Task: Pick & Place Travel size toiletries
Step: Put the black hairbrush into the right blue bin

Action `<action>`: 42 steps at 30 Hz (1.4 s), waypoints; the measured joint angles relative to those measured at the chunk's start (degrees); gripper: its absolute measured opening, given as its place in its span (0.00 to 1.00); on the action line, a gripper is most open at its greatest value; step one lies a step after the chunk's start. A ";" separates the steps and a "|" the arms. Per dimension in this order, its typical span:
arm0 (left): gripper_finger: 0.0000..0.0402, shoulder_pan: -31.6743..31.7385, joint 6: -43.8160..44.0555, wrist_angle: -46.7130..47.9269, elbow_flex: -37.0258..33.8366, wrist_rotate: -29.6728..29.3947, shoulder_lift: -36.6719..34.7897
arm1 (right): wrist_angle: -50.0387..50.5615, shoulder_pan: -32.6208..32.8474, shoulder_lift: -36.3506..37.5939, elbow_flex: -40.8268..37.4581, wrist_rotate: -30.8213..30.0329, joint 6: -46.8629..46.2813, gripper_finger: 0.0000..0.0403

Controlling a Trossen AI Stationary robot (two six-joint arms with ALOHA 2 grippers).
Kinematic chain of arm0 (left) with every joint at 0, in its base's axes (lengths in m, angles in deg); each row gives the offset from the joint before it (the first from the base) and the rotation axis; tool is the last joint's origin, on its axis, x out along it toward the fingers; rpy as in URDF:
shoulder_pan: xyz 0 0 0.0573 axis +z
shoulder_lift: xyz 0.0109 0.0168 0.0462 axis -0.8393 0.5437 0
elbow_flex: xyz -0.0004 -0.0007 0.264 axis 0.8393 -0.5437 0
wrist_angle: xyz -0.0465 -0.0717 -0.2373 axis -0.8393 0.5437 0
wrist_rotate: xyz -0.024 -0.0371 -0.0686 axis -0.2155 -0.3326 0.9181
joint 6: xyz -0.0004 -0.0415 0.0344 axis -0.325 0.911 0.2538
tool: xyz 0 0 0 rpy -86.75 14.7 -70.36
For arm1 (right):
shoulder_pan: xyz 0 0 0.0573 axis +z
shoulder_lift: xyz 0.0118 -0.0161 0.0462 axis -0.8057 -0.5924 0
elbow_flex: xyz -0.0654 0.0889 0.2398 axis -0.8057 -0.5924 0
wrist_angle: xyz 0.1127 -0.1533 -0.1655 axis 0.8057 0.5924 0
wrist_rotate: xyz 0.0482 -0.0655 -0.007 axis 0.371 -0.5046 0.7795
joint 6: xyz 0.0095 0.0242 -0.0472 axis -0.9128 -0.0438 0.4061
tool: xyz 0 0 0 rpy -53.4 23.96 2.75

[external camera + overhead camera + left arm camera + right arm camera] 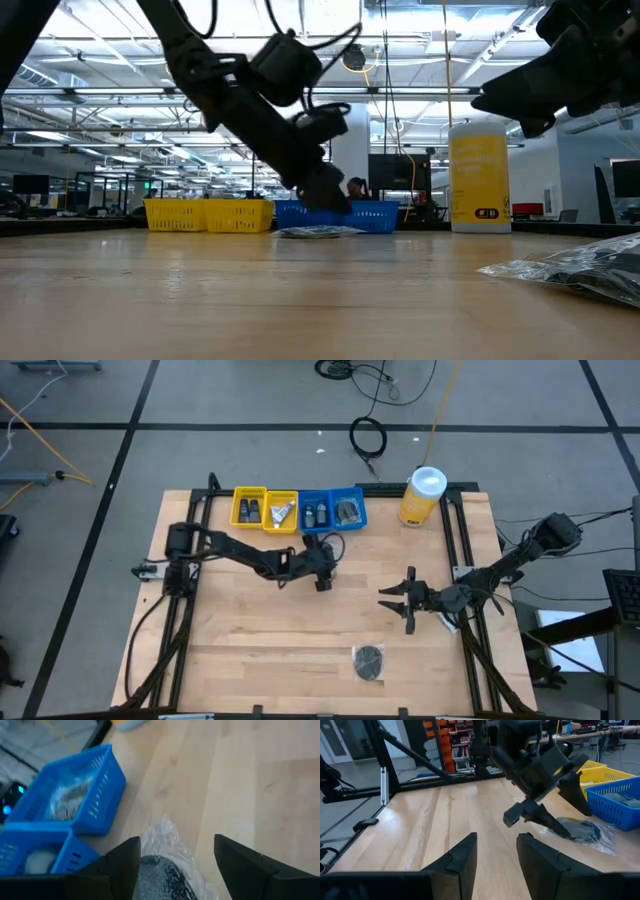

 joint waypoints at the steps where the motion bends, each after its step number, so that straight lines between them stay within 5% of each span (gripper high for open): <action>1: 0.63 0.02 1.12 1.46 0.98 -0.38 0.79 | 0.02 0.00 -0.04 0.00 0.00 0.02 0.32; 12: 0.44 0.95 9.79 17.38 11.07 -6.51 8.21 | -0.07 0.04 -0.04 0.02 0.02 0.02 0.32; 22: 0.03 1.71 12.14 21.63 11.04 -6.25 7.86 | 0.00 0.04 -0.03 0.02 0.02 0.00 0.32; 42: 0.00 -9.77 4.87 21.48 10.89 -15.27 -2.21 | 0.04 0.04 -0.04 0.07 0.05 0.00 0.32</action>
